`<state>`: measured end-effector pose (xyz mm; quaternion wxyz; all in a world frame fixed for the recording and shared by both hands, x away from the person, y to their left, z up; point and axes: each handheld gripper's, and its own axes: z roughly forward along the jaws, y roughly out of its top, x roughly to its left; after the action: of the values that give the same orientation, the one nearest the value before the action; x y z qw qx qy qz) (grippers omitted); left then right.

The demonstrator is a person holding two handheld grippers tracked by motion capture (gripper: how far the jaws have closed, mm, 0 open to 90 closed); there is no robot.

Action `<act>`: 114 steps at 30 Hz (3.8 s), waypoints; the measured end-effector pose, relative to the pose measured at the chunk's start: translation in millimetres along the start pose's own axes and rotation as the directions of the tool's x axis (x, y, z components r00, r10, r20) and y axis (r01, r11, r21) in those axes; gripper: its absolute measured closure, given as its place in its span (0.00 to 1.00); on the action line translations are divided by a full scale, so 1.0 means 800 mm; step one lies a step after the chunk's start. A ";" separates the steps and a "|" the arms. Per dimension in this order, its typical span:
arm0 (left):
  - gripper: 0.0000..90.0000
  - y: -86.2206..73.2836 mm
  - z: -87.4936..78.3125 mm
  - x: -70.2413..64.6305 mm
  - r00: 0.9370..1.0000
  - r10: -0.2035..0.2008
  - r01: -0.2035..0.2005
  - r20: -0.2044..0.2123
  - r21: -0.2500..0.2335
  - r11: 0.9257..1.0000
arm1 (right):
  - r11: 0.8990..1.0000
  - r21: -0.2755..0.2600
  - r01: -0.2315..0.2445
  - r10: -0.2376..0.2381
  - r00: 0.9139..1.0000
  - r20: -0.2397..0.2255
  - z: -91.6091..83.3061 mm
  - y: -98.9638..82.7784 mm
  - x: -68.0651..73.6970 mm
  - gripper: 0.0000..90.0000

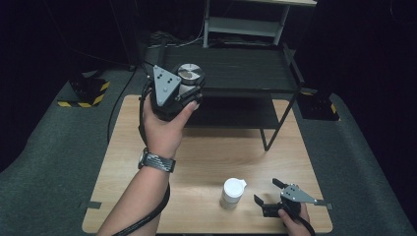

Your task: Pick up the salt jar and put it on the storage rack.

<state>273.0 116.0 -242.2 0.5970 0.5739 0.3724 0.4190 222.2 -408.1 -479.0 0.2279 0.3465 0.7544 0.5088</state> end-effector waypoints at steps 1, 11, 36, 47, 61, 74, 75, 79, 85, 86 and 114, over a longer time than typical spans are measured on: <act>0.39 0.001 0.003 0.001 1.000 -0.002 0.002 -0.001 0.001 1.000 | 1.000 0.000 -0.001 0.001 1.000 0.000 0.000 0.000 0.000 0.00; 0.39 0.013 0.028 0.002 0.999 -0.024 0.023 -0.028 -0.010 1.000 | 1.000 -0.004 0.001 -0.001 1.000 -0.009 -0.001 -0.001 -0.002 0.00; 0.39 0.015 0.102 0.004 0.994 -0.021 0.024 -0.104 0.024 0.999 | 1.000 -0.013 0.000 -0.001 0.999 -0.038 -0.001 -0.003 -0.008 0.00; 0.39 0.016 0.110 0.007 0.990 -0.031 0.036 -0.134 0.036 0.999 | 1.000 -0.016 0.006 -0.006 0.999 -0.040 -0.001 -0.003 -0.009 0.00; 0.39 0.020 0.111 0.014 0.993 -0.022 0.028 -0.112 0.056 0.998 | 1.000 -0.015 0.011 -0.012 0.999 -0.035 -0.001 -0.003 -0.007 0.00; 0.19 0.031 0.108 0.006 0.992 -0.042 0.048 -0.123 0.053 0.997 | 1.000 -0.020 0.013 -0.014 0.999 -0.038 -0.002 -0.004 -0.007 0.00; 0.17 0.030 0.106 0.006 0.991 -0.044 0.050 -0.123 0.048 0.998 | 1.000 -0.019 0.011 -0.012 0.999 -0.038 -0.002 -0.004 -0.008 0.00; 0.05 0.030 0.099 0.003 0.990 -0.027 0.034 -0.135 0.050 0.998 | 1.000 -0.022 0.009 -0.010 0.999 -0.036 -0.002 -0.005 -0.007 0.00; 0.00 0.027 0.090 0.006 0.989 -0.012 0.019 -0.150 0.045 0.999 | 1.000 -0.022 0.015 -0.016 0.999 -0.029 -0.002 -0.005 -0.005 0.00; 0.00 0.027 0.083 0.008 0.989 -0.015 0.021 -0.147 0.039 0.999 | 1.000 -0.022 0.014 -0.015 0.999 -0.028 -0.002 -0.005 -0.005 0.00; 0.00 -0.031 -0.004 0.042 0.996 -0.046 0.047 -0.074 0.012 0.999 | 1.000 -0.015 0.001 -0.002 1.000 -0.030 -0.001 -0.003 -0.007 0.00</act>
<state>284.5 148.5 -266.2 0.5884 0.5532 0.4104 0.4234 224.3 -413.5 -481.1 0.2194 0.3364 0.7542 0.5195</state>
